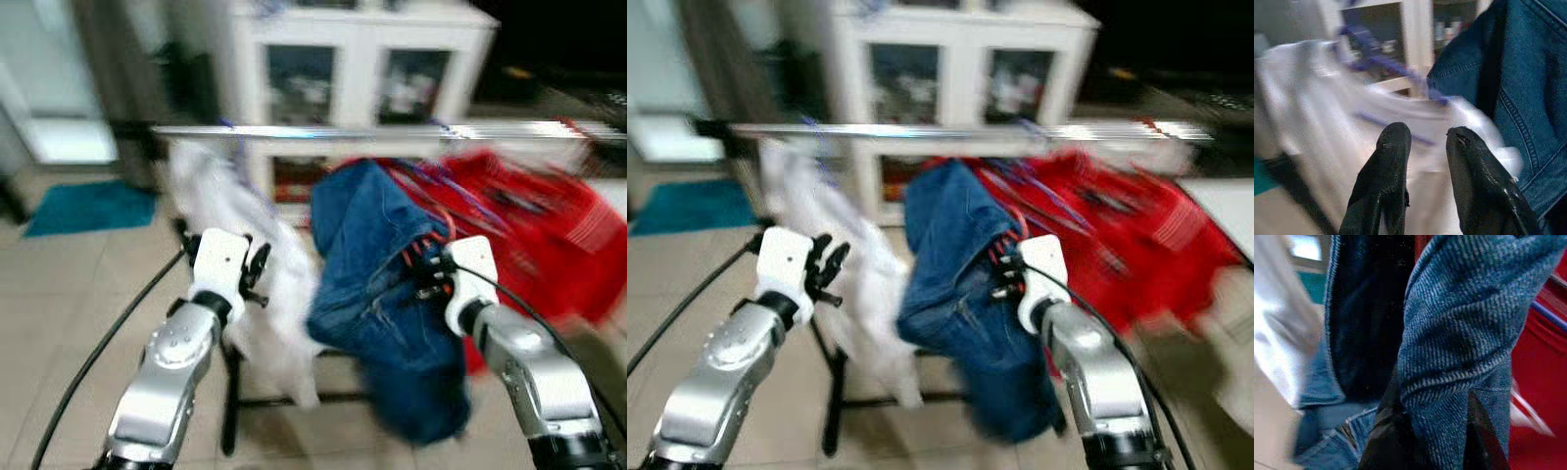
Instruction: Hang hanger
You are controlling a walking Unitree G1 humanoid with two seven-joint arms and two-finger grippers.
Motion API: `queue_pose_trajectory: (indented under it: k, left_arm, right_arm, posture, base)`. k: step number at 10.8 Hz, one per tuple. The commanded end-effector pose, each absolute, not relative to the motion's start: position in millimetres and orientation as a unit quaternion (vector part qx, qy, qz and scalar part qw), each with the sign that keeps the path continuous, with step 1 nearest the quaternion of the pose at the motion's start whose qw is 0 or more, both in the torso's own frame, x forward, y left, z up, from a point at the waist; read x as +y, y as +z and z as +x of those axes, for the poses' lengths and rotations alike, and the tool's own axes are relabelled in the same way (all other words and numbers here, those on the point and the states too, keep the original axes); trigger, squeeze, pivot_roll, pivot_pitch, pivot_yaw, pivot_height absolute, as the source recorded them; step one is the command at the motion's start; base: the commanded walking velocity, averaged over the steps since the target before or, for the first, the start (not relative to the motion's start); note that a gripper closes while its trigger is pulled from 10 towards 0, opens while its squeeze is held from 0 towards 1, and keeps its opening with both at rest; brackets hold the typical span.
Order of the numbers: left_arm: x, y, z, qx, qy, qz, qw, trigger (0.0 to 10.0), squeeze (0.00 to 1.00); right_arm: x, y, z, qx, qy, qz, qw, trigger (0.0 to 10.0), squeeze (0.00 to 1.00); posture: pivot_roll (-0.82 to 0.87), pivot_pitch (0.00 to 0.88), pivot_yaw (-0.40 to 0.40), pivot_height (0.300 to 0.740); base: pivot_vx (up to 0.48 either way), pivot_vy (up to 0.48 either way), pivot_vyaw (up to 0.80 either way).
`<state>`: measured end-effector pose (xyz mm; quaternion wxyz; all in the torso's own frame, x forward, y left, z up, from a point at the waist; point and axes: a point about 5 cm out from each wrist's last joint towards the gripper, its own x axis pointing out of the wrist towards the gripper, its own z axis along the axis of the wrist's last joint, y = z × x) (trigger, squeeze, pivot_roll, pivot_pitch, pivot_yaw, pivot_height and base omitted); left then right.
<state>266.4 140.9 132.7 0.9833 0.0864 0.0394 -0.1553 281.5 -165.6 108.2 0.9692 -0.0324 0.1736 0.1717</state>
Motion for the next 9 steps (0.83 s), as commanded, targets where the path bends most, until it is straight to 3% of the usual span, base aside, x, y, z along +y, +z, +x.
queue_pose_trajectory:
  k: [1,5,9]
  left_arm:
    - [141.5,132.5,262.4,0.043,-0.173,0.101,0.979,10.0,0.00]
    - [143.3,150.4,250.6,0.039,-0.276,0.125,0.952,10.0,0.00]
    - [139.6,162.8,250.7,0.050,-0.308,0.094,0.945,10.0,0.00]
  right_arm:
    - [-152.0,121.7,286.6,0.147,0.209,-0.033,0.966,10.0,0.00]
    - [-129.6,149.2,318.1,0.135,0.211,0.003,0.968,10.0,0.00]
    - [-140.9,164.8,363.1,0.145,0.107,0.034,0.983,10.0,0.00]
  posture:
    - [0.12,0.021,-0.034,0.740]
    - [0.13,0.027,-0.049,0.740]
    - [0.13,0.035,-0.043,0.740]
  base:
    - [0.000,0.000,0.00]
    - [0.000,0.000,0.00]
    - [0.000,0.000,0.00]
